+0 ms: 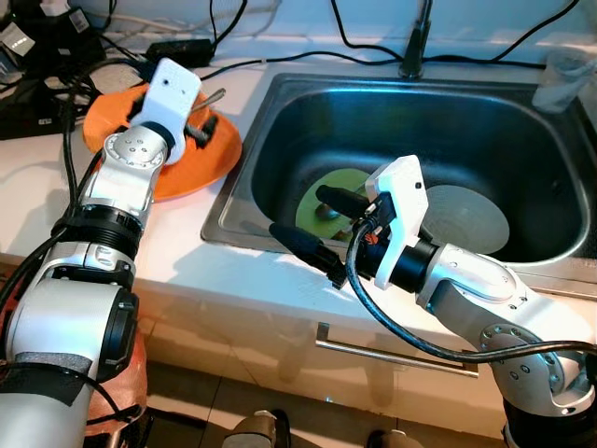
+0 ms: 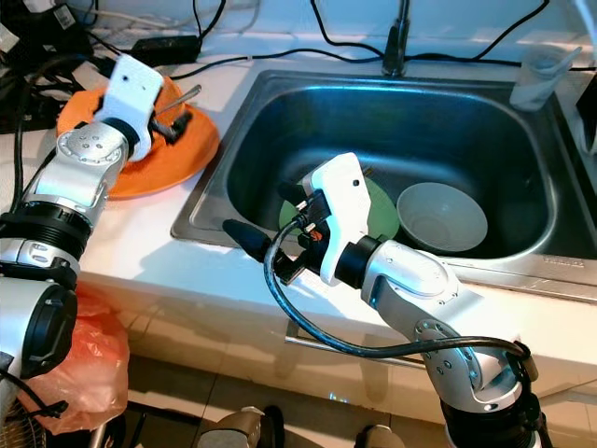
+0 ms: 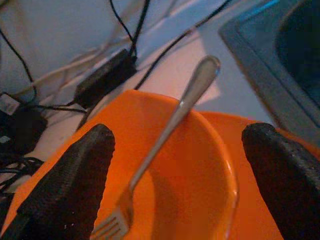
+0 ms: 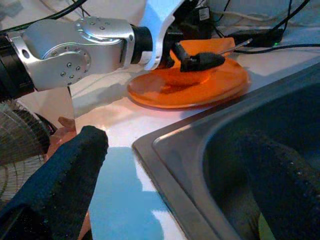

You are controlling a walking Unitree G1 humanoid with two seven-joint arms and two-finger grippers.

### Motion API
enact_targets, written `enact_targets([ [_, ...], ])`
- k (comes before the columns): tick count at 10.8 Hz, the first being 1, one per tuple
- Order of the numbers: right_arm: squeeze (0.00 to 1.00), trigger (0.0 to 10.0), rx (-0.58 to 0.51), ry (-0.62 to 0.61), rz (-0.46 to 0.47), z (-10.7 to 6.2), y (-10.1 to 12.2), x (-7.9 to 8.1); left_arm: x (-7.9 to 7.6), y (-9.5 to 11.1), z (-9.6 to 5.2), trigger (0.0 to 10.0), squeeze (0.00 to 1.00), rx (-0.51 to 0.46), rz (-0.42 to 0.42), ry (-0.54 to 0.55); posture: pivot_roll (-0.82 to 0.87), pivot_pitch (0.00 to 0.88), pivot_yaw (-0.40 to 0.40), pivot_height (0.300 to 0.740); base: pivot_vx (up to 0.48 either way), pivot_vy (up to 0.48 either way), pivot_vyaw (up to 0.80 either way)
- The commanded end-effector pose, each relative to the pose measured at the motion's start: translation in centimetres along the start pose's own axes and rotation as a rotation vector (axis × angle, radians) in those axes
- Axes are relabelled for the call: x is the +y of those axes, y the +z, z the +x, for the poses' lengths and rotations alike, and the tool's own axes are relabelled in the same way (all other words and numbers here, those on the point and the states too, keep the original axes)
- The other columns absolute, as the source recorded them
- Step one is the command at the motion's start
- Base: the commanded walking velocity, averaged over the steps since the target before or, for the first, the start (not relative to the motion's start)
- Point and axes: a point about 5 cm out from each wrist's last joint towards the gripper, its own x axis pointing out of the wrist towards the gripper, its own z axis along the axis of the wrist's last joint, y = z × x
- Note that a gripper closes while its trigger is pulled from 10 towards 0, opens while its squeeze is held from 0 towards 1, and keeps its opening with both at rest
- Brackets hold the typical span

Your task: Kitchen organization

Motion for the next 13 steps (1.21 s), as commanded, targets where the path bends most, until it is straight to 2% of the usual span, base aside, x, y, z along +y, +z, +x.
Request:
enact_targets([
  [1, 0.00, 10.0, -0.009, 0.031, -0.013, 0.2, 0.3, 0.3, 0.7, 0.6, -0.1, 10.0, 0.00, 0.004, 0.017, -0.019, -0.05, 0.089, 0.110, 0.740, 0.000, 0.000, 0.00],
  [5, 0.00, 10.0, -0.014, 0.030, -0.013, 0.3, 0.3, 0.2, 0.3, 0.3, -0.6, 10.0, 0.00, 0.074, 0.078, -0.174, -0.04, 0.092, 0.112, 0.740, 0.000, 0.000, 0.00],
  [7, 0.00, 10.0, -0.016, 0.028, -0.013, 0.3, 0.3, 0.2, 0.3, 0.1, -0.7, 10.0, 0.00, 0.102, 0.084, -0.212, -0.04, 0.092, 0.112, 0.740, 0.000, 0.000, 0.00],
  [13, 0.00, 10.0, -0.017, 0.025, -0.012, 0.3, 0.3, 0.1, 1.5, -1.6, -1.3, 10.0, 0.00, 0.175, 0.088, -0.214, -0.04, 0.093, 0.112, 0.740, 0.000, 0.000, 0.00],
])
